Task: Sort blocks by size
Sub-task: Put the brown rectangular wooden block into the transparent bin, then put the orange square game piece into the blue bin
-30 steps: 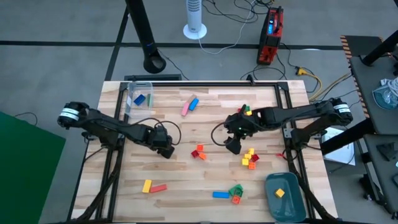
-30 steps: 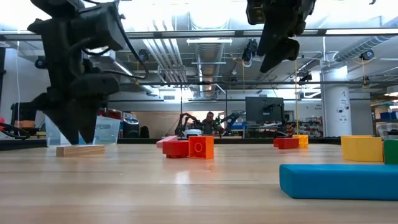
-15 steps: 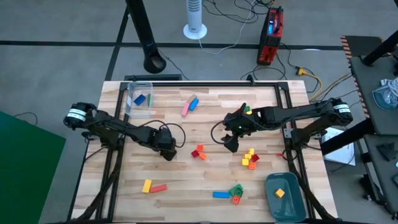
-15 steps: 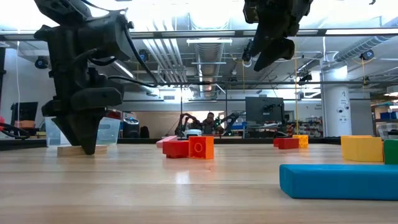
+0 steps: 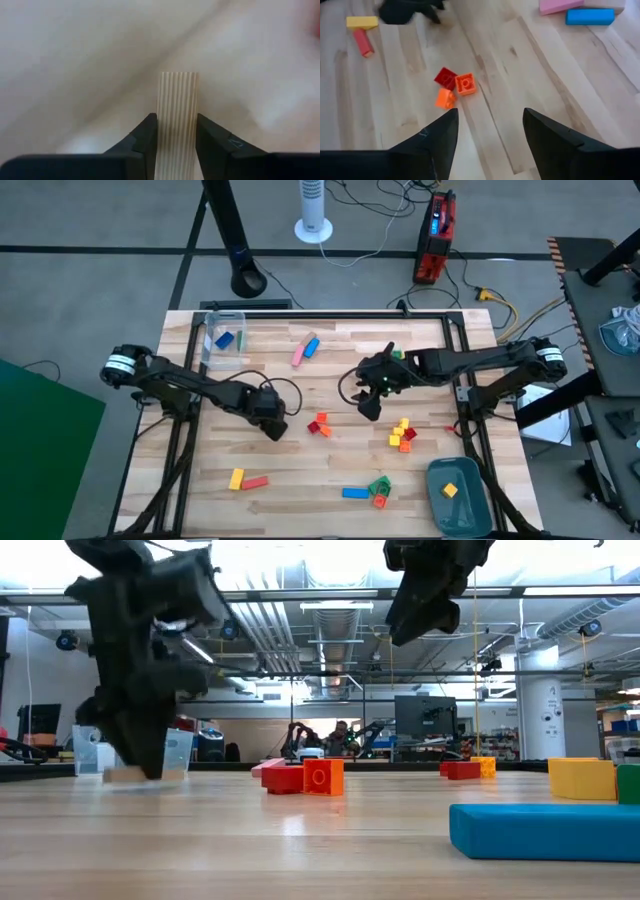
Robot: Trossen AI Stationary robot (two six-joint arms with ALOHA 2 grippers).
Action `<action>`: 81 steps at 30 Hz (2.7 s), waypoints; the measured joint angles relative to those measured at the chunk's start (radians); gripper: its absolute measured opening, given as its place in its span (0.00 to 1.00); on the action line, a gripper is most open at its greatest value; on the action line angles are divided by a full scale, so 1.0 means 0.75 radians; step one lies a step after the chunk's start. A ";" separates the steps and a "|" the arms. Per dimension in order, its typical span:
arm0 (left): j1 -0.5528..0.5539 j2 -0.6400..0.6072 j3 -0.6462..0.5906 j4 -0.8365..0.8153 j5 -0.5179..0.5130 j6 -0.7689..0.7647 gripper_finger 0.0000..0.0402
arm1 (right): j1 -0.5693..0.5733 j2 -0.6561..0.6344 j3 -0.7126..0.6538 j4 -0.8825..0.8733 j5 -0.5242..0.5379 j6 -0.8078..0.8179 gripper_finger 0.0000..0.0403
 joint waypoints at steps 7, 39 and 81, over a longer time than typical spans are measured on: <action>0.026 -0.086 0.227 -0.290 0.044 0.032 0.23 | -0.042 0.000 0.000 0.010 -0.008 -0.045 0.47; 1.467 -0.022 0.693 -0.779 -0.113 0.871 0.25 | -0.097 0.000 0.000 0.080 -0.045 -0.161 0.34; 0.027 -0.351 0.693 -0.790 -0.371 0.227 0.37 | -0.017 0.000 0.002 0.080 -0.174 0.366 0.54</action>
